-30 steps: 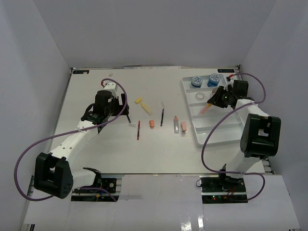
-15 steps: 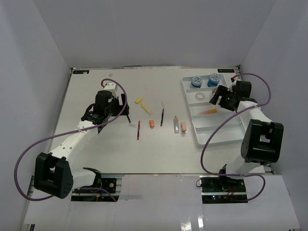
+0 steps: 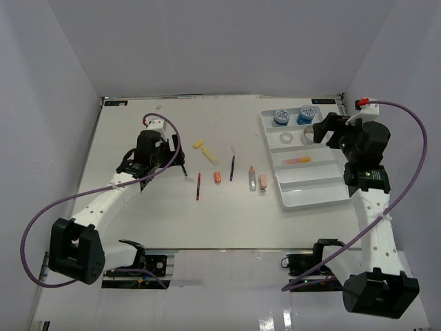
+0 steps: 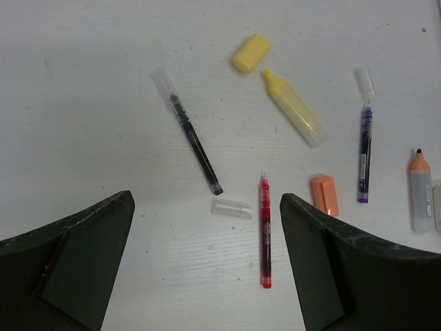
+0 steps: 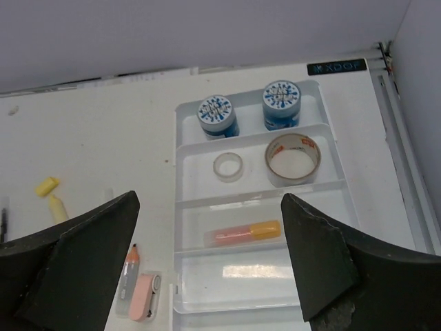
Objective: Sort the stationery into containers
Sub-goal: Place the pen in the storage box, then pick up the pen from the center of the board.
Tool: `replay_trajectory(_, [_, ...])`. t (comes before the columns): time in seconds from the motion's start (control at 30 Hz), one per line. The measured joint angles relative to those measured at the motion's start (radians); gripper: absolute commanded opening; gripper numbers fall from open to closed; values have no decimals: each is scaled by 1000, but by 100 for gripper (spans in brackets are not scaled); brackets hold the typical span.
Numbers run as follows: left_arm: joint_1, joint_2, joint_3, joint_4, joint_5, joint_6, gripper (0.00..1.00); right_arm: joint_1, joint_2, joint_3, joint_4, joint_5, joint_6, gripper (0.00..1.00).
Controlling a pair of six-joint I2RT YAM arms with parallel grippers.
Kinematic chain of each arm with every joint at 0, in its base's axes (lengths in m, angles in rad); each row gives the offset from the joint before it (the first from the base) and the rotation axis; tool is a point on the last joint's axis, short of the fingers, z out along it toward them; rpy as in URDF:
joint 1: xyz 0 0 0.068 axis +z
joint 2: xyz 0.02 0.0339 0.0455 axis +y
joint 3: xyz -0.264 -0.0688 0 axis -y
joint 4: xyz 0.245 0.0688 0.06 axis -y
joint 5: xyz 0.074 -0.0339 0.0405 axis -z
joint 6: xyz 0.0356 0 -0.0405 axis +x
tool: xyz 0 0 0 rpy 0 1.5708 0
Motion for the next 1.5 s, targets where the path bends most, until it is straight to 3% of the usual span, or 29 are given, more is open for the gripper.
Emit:
replay_trajectory(0.13, [0, 8, 0, -7, -3, -16, 98, 1, -105, -61, 59, -111, 24, 90])
replay_trajectory(0.27, [0, 9, 0, -22, -3, -33, 98, 72, -93, -60, 63, -171, 17, 91])
replay_trajectory(0.53, [0, -12, -3, -34, -26, -45, 98, 521, 66, -19, -74, 59, -8, 96])
replay_trajectory(0.8, [0, -27, -14, -35, -61, -44, 98, 777, 346, -14, -113, 276, 80, 99])
replay_trajectory(1.03, [0, -27, -14, -35, -70, -44, 98, 827, 520, -15, -128, 348, 183, 93])
replay_trajectory(1.5, [0, -27, -14, -35, -69, -44, 98, 827, 665, -21, -110, 404, 267, 69])
